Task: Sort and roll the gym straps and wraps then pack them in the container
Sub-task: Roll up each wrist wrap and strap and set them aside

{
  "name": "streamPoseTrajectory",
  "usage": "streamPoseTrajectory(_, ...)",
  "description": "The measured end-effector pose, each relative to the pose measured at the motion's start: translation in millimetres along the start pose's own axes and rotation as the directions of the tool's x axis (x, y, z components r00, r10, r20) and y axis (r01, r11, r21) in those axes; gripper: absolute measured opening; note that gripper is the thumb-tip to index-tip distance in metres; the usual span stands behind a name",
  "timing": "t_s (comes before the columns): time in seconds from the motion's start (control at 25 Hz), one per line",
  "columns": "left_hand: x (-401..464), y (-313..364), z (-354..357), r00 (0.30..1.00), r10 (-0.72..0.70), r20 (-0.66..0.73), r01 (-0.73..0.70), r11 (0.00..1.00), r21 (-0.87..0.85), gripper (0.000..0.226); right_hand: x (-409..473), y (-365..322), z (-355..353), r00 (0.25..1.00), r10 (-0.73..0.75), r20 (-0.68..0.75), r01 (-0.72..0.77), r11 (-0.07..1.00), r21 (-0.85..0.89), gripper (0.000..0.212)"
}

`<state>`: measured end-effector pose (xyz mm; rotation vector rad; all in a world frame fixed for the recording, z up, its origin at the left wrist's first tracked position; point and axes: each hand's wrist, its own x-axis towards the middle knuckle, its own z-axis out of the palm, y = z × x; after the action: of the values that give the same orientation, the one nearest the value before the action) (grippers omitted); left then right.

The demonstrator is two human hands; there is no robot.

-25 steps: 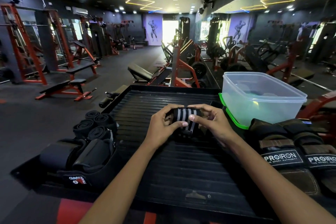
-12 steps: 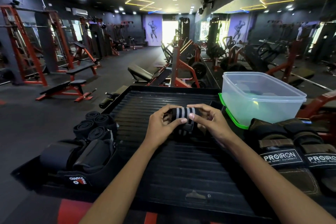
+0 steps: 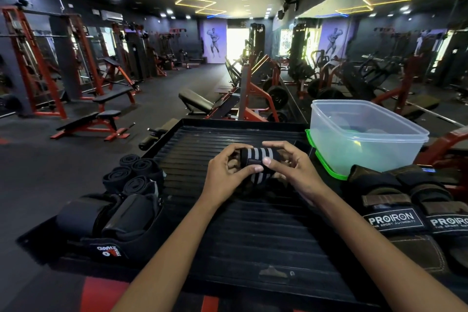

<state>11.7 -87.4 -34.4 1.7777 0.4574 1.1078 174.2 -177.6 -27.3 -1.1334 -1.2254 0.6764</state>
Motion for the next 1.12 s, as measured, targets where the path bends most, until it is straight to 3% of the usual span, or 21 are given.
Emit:
streamPoseTrajectory(0.32, -2, 3, 2, 0.998, -0.03, 0.057, 0.034, 0.996, -0.085, 0.058, -1, -5, 1, 0.998, 0.004, -0.064, -0.005, 1.0, -0.01, 0.034)
streamPoseTrajectory(0.6, -1, 0, 4, 0.996, 0.018, -0.09, -0.016, 1.0, 0.022, 0.051, 0, -1, 8, 0.992, 0.101, -0.079, -0.1, 0.995, 0.017, 0.065)
streamPoseTrajectory(0.88, 1, -6, 1, 0.997, 0.013, -0.077, -0.01, 0.999, 0.041, 0.05, -4, 3, 22, 0.995, 0.098, -0.018, -0.099, 0.988, -0.117, 0.05)
streamPoseTrajectory(1.12, 2, -10, 4, 0.996, 0.031, -0.081, -0.027, 0.999, 0.04, 0.05, -5, 1, 23, 0.998, 0.068, 0.008, -0.066, 0.983, -0.172, 0.063)
